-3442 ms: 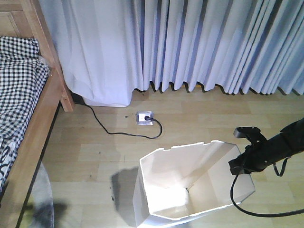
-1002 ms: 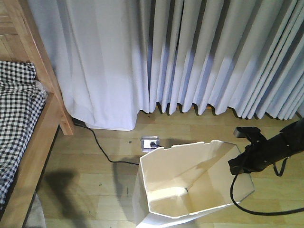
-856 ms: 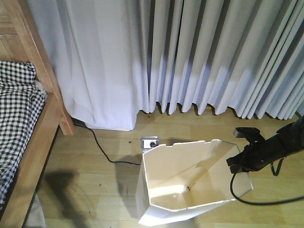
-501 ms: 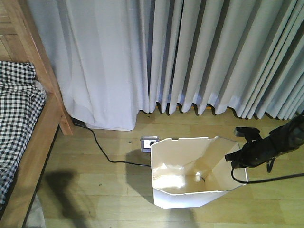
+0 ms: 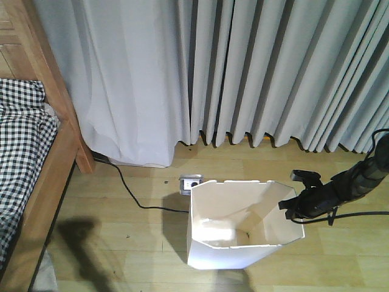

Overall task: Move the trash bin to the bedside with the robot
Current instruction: 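Lower the white bin onto the floor with the right gripper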

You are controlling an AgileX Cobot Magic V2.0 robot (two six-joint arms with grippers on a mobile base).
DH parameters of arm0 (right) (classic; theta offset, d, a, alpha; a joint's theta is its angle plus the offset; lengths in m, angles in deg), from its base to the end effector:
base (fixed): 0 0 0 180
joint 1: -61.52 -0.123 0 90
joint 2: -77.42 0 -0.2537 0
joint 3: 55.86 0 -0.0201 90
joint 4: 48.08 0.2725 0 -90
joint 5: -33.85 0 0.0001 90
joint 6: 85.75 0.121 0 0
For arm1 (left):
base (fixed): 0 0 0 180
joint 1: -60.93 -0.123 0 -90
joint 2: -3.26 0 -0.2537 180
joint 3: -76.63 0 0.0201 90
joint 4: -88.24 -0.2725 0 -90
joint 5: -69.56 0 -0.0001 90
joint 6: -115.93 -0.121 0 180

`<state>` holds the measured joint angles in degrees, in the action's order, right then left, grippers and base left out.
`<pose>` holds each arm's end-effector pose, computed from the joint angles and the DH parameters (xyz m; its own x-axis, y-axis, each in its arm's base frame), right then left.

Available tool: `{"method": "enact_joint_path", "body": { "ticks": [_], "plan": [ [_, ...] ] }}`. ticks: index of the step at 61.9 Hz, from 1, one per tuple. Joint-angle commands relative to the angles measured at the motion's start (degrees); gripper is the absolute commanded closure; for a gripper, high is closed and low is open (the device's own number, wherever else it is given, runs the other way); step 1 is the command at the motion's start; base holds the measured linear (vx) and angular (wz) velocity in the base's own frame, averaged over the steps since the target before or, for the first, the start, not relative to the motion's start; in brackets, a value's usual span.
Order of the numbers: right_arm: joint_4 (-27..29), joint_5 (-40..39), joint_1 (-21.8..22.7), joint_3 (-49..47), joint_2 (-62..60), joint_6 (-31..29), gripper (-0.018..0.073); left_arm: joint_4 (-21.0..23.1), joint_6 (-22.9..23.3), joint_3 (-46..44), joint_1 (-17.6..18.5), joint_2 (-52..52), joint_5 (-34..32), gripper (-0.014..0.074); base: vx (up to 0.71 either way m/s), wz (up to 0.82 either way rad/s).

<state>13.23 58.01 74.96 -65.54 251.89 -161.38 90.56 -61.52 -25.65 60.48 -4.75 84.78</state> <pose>0.3499 -0.0389 -0.2230 -0.9874 -0.0379 -0.1534 -0.0872 0.9405 0.3284 0.1378 -0.0002 0.1756 -0.1893 -0.0850 -0.9782 -0.0133 0.9964 -0.0840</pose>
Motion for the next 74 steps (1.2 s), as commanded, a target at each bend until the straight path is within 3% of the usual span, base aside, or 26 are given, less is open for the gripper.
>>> {"method": "enact_joint_path", "body": {
  "ticks": [1,18,41,53,74],
  "plan": [
    [2.44,8.43,0.19,-3.25,-2.89,2.6,0.0548,0.24,0.35,0.67,-0.02,0.78,-3.95,0.0602,0.0,0.0],
    [-1.28,8.2,-1.76,-8.99,0.74,4.76,0.0542,0.24,0.35,0.67,-0.02,0.78,-3.95,0.0602,0.0,0.0],
    [-13.3,8.96,-2.96,-15.33,3.77,16.36,0.0527,0.24,0.35,0.67,-0.02,0.78,-3.95,0.0602,0.0,0.0],
    [-15.14,9.48,-3.98,-17.88,5.4,20.85,0.0517,0.24,0.35,0.67,-0.02,0.78,-3.95,0.0602,0.0,0.0],
    [-14.94,9.15,-4.47,-18.27,6.41,21.82,0.0492,0.24,0.35,0.67,-0.02,0.78,-3.95,0.0602,0.0,0.0]
  ]
}}
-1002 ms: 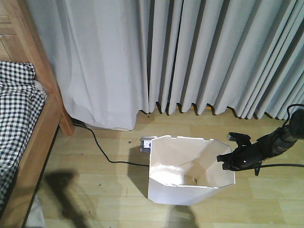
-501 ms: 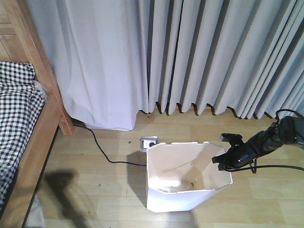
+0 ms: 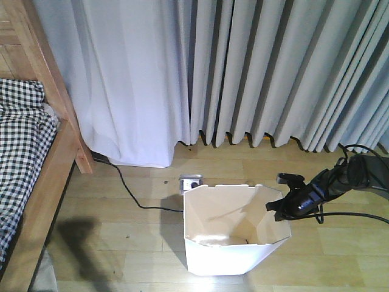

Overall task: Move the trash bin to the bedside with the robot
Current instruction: 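Lower the white bin onto the floor with the right gripper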

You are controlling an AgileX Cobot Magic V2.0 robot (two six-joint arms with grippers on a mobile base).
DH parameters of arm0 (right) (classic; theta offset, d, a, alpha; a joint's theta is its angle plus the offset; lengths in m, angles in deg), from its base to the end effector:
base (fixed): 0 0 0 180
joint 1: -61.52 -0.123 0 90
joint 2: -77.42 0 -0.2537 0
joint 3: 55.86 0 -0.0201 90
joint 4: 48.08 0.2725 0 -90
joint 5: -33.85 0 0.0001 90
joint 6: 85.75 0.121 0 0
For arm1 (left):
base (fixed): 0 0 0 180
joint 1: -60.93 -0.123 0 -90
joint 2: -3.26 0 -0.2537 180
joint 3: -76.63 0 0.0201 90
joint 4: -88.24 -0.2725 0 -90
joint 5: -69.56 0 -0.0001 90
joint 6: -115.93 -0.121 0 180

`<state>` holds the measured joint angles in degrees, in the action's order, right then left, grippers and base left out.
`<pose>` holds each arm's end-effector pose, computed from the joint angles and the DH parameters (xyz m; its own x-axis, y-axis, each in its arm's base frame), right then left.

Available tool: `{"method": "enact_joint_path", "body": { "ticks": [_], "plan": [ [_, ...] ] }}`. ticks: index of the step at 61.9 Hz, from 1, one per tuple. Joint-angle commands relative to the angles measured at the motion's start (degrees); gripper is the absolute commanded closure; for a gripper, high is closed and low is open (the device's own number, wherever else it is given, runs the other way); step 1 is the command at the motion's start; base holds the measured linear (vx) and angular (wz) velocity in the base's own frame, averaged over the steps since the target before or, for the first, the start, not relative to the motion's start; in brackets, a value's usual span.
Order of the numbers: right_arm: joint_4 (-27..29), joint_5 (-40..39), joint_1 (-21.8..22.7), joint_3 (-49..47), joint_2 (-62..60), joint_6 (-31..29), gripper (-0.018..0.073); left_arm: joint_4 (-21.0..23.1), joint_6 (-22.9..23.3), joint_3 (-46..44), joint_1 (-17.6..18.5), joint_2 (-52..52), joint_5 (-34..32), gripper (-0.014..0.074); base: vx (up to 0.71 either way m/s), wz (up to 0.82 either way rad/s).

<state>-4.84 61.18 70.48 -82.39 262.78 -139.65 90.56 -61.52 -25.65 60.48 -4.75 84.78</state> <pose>0.3722 -0.0201 -0.2624 -0.9934 -0.0762 -0.0853 -0.0988 0.9479 0.3028 0.1378 -0.0002 0.1756 -0.1893 -0.0850 -0.9782 -0.0133 0.9964 -0.0840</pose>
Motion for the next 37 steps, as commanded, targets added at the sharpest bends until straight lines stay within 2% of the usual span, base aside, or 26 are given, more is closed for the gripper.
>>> {"method": "enact_joint_path", "body": {
  "ticks": [1,37],
  "plan": [
    [3.13,5.92,0.01,-1.42,-4.48,0.08,0.0492,0.24,0.35,0.67,-0.02,0.78,-3.95,0.0602,0.0,0.0],
    [2.83,1.54,0.01,-1.42,-2.66,0.08,0.0437,0.24,0.35,0.67,-0.02,0.78,-3.95,0.0602,0.0,0.0]
  ]
}}
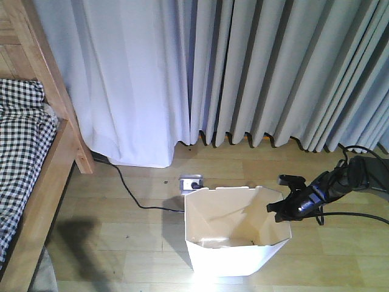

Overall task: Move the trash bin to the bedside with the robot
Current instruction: 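Lower the white bin onto the floor with the right gripper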

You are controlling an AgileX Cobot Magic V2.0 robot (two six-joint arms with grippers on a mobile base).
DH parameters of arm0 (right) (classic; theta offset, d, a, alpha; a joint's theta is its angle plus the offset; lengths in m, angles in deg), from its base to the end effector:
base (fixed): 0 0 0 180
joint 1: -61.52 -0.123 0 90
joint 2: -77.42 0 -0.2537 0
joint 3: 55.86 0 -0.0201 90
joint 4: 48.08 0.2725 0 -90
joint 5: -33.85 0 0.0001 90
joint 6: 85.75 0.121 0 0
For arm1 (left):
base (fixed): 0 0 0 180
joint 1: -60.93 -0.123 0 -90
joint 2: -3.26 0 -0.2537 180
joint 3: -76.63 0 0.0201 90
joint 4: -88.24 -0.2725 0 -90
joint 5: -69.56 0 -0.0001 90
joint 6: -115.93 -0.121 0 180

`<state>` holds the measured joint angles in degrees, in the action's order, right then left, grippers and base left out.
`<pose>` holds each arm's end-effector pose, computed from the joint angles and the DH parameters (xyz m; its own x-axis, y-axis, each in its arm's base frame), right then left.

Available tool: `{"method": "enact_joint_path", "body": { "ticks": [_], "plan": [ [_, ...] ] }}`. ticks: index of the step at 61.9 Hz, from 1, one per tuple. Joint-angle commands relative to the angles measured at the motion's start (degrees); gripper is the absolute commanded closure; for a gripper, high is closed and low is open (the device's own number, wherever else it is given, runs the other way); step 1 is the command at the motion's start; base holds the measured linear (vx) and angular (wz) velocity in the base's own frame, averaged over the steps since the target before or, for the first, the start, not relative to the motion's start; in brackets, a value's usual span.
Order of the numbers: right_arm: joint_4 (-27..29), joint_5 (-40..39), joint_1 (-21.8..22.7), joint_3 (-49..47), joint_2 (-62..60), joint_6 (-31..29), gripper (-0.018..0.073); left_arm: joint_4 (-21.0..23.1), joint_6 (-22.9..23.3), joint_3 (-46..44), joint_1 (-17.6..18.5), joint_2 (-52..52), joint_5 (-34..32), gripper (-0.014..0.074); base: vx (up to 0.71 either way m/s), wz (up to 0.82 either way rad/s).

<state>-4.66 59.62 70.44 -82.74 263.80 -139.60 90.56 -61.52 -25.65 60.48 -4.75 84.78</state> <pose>0.3698 -0.0214 -0.2688 -0.9937 -0.0681 -0.0893 -0.0911 0.9539 0.2859 0.1378 -0.0002 0.1756 -0.1893 -0.0850 -0.9782 -0.0133 0.9964 -0.0840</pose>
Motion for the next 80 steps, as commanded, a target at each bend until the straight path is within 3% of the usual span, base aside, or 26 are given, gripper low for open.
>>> {"method": "enact_joint_path", "body": {
  "ticks": [1,24,80],
  "plan": [
    [2.64,3.03,0.06,-1.08,-3.68,0.03,0.0436,0.24,0.35,0.67,-0.02,0.78,-3.95,0.0602,0.0,0.0],
    [2.64,1.69,0.06,-1.08,-3.51,0.03,0.0376,0.24,0.35,0.67,-0.02,0.78,-3.95,0.0602,0.0,0.0],
    [2.64,-3.61,0.17,-1.08,-3.51,-0.38,0.0019,0.24,0.35,0.67,-0.02,0.78,-3.95,0.0602,0.0,0.0]
  ]
}}
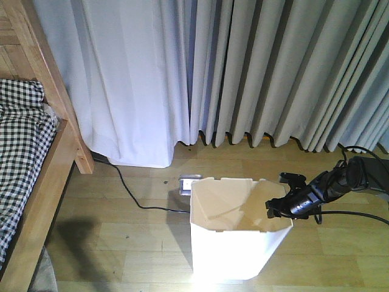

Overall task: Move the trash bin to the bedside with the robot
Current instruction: 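Lower the white bin onto the floor with the right gripper, then open the right gripper and release the bin rim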

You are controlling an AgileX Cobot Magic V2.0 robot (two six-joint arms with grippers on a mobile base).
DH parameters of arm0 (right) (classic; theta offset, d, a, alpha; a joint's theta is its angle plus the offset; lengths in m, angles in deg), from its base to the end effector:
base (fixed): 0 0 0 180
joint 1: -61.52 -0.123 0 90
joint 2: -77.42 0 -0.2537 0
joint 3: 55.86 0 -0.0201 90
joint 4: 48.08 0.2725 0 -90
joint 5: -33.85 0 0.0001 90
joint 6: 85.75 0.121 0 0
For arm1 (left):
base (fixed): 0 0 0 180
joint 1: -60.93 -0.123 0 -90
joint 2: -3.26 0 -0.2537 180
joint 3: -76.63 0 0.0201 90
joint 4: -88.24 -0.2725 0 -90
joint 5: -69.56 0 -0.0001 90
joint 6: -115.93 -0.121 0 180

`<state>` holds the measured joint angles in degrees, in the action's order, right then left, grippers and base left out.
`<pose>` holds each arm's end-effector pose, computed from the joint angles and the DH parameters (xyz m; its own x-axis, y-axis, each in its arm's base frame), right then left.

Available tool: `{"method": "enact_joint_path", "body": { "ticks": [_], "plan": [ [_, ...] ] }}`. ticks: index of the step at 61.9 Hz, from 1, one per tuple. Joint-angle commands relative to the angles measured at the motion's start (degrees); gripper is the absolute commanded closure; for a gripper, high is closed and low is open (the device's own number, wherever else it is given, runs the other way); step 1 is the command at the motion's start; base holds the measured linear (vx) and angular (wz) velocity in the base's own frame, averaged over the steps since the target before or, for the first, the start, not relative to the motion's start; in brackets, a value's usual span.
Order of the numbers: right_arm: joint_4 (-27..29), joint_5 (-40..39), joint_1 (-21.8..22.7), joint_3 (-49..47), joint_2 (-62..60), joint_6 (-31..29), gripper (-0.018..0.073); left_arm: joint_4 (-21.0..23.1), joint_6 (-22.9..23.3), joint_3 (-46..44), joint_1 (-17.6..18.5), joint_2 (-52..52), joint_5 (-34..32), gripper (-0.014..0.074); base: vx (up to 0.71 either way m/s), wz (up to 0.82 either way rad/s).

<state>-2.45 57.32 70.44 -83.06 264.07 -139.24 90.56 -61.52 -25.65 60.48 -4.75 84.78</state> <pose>0.3746 -0.0239 -0.2702 -0.9933 -0.0181 -0.1138 -0.0483 0.9622 0.2681 0.1378 -0.0002 0.1756 -0.1893 -0.0850 -0.9782 -0.0133 0.9964 -0.0840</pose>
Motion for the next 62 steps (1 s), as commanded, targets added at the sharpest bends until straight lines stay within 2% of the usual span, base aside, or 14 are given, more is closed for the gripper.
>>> {"method": "enact_joint_path", "body": {
  "ticks": [1,6,29,37,42,51,62],
  "plan": [
    [0.44,-1.58,0.17,-0.75,-3.78,-0.73,0.0019,0.24,0.35,0.67,-0.02,0.78,-3.95,0.0602,0.0,0.0],
    [1.17,-3.89,0.17,-0.75,-3.78,-0.73,0.002,0.24,0.35,0.67,-0.02,0.78,-3.95,0.0602,0.0,0.0],
    [-1.04,-2.27,0.75,1.32,-7.56,-0.41,0.002,0.24,0.35,0.67,-0.02,0.78,-3.95,0.0602,0.0,0.0],
    [1.54,-15.1,0.82,12.78,-15.01,-0.65,0.002,0.24,0.35,0.67,-0.02,0.78,-3.95,0.0602,0.0,0.0],
    [1.78,-20.66,0.54,20.07,-19.61,-3.4,0.002,0.24,0.35,0.67,-0.02,0.78,-3.95,0.0602,0.0,0.0],
    [1.04,-19.98,0.53,30.21,-29.66,-9.04,0.002,0.24,0.35,0.67,-0.02,0.78,-3.95,0.0602,0.0,0.0],
    [0.93,-18.34,0.53,40.94,-44.55,-9.44,0.002,0.24,0.35,0.67,-0.02,0.78,-3.95,0.0602,0.0,0.0]
  ]
}}
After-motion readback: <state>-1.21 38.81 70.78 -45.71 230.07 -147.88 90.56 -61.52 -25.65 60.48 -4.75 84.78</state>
